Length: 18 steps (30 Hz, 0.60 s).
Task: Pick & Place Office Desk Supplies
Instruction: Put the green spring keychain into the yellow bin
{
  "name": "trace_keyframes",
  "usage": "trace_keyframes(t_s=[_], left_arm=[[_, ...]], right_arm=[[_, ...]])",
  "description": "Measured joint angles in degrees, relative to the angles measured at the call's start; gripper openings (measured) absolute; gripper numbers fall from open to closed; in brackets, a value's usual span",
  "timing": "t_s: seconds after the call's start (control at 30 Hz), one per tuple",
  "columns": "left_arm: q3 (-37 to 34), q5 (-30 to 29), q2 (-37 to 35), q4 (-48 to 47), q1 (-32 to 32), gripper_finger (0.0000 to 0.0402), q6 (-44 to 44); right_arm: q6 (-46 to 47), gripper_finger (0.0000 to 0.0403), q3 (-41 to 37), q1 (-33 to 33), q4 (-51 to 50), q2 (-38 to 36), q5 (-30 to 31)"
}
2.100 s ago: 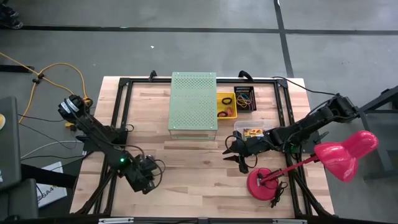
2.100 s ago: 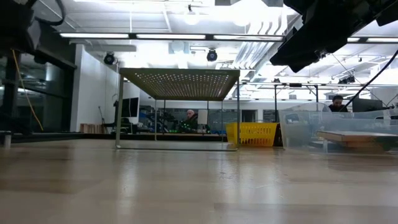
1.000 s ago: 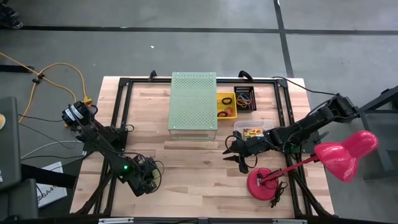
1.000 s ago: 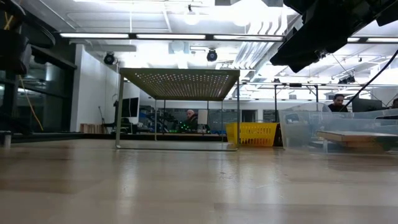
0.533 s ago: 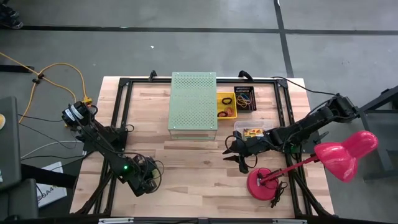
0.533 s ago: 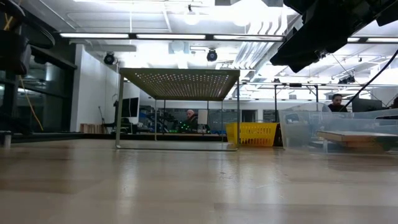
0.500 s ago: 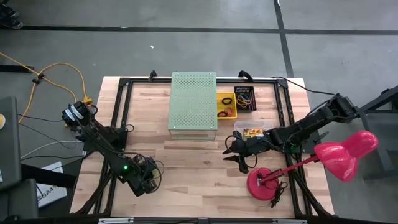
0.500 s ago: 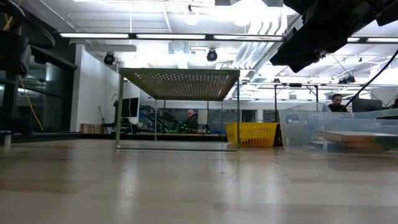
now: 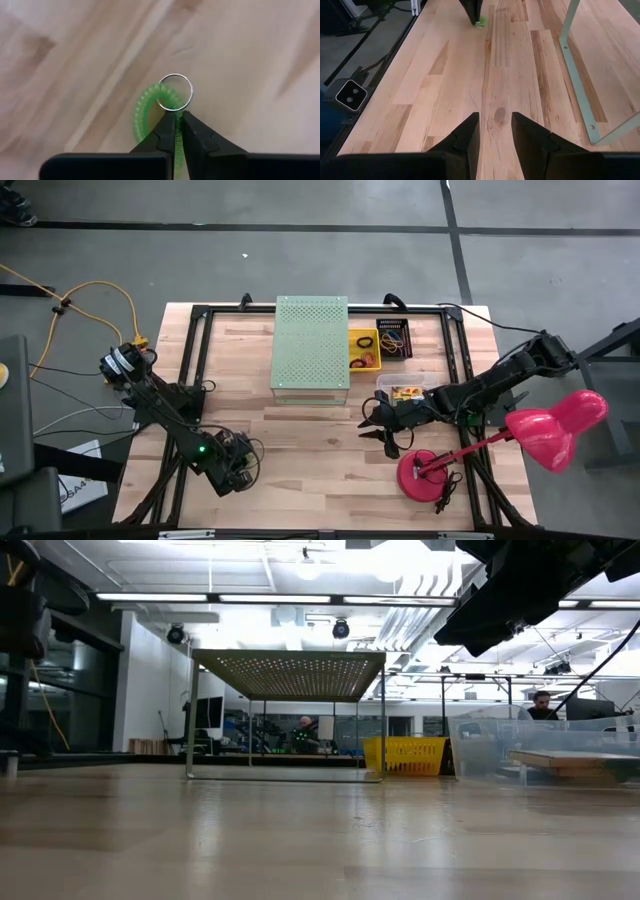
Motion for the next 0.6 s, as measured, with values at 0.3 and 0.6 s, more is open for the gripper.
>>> trace_keyframes(t_s=[0.3, 0.6], left_arm=[[0.0, -5.3, -2.5, 12.8, 2.8, 0.0008, 14.4], [0.1, -7.5, -2.5, 32.1, 9.4, 0.0007, 35.6]], right_arm=[[2.0, 0.01, 0.0, 0.1, 1.4, 0.0, -0.2], [1.9, 0.01, 0.0, 0.1, 5.4, 0.0, -2.1]])
